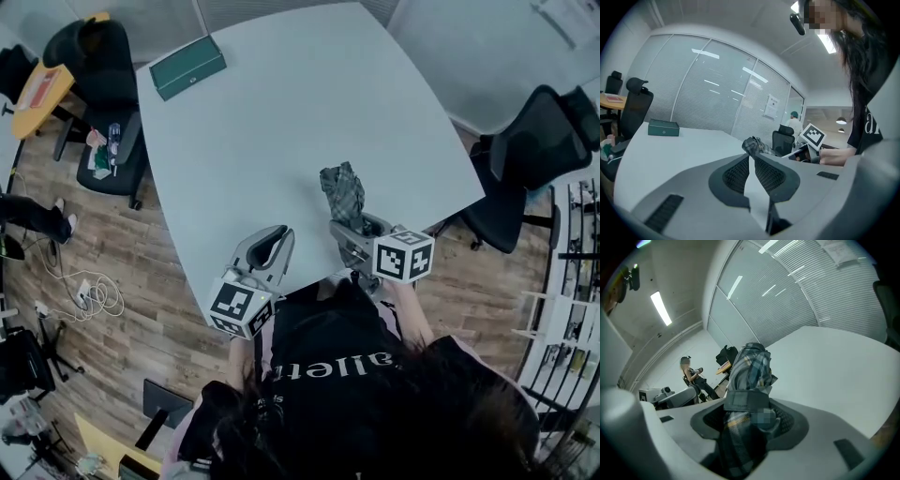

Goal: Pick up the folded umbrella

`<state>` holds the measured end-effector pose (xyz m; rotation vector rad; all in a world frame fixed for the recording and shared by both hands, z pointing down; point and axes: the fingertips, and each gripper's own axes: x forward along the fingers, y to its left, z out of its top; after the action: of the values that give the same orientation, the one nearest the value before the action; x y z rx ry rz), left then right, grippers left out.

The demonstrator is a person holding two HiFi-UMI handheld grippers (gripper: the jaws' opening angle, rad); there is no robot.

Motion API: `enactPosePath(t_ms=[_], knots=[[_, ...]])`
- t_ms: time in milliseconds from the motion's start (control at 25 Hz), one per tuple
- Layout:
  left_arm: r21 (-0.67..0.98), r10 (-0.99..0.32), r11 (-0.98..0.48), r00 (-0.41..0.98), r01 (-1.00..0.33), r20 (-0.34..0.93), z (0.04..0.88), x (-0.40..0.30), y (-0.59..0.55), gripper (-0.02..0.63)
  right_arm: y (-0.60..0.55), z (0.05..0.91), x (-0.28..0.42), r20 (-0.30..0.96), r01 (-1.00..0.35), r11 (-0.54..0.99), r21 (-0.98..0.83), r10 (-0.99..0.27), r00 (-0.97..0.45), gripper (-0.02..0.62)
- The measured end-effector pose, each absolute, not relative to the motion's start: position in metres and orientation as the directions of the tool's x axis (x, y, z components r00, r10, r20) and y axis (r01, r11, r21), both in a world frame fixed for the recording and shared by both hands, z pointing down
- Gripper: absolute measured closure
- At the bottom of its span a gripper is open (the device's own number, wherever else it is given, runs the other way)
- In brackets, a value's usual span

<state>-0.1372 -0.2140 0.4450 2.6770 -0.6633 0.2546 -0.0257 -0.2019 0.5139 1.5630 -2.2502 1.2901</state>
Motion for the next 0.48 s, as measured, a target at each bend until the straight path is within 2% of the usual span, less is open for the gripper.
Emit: enactPosePath(t_ms=[480], knots=[[0.302, -0.403, -0.828, 0.875, -0.473, 0.267, 0.441, -0.109, -0.192, 0.552, -0.172, 0.503, -0.009, 0.505, -0.801, 0.119, -0.587, -0.719, -0.478, 0.353]])
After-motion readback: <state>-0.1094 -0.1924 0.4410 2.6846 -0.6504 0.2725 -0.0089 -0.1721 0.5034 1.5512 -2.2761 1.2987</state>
